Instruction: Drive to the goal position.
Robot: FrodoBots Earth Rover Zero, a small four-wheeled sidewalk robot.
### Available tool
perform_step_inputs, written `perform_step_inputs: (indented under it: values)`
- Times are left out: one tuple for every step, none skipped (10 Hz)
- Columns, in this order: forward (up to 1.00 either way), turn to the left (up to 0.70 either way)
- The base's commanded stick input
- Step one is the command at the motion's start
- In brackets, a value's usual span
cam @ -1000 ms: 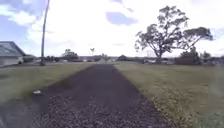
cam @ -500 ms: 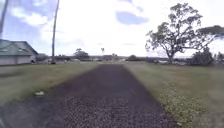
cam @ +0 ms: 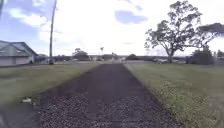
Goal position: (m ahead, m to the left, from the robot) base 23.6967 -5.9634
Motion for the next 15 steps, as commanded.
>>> perform_step_inputs:
  values:
    - [0.5,0.0]
    - [0.5,0.0]
    - [0.5,0.0]
    - [0.5,0.0]
    - [0.5,0.0]
    - [0.5,0.0]
    - [0.5,0.0]
    - [0.5,0.0]
    - [0.5,0.0]
    - [0.5,0.0]
    - [0.5,0.0]
    - [0.5,0.0]
    - [0.5,0.0]
    - [0.5,0.0]
    - [0.5,0.0]
